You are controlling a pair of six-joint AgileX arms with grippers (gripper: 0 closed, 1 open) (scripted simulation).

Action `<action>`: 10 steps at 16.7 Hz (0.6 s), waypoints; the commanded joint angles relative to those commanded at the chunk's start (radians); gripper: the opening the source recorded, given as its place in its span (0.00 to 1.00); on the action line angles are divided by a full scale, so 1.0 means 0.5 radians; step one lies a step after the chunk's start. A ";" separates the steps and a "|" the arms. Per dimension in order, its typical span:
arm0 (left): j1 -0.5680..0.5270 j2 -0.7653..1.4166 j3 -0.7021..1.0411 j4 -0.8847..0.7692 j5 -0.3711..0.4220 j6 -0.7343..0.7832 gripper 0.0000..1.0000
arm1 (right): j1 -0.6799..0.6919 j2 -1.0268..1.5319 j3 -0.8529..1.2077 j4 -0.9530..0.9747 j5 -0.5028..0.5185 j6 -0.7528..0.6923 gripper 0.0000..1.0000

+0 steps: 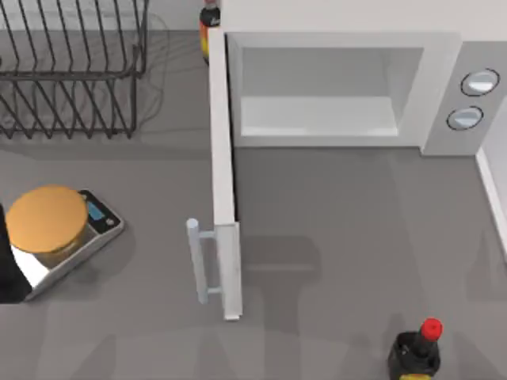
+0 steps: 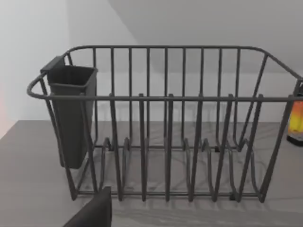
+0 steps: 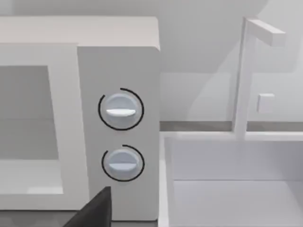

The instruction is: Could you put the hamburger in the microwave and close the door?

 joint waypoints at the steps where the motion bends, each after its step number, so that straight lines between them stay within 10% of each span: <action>1: 0.000 0.000 0.000 0.000 0.000 0.000 1.00 | 0.000 0.000 0.000 0.000 0.000 0.000 1.00; 10: 0.000 0.000 0.000 0.000 0.000 0.000 1.00 | 0.041 0.773 0.481 -0.601 -0.004 -0.662 1.00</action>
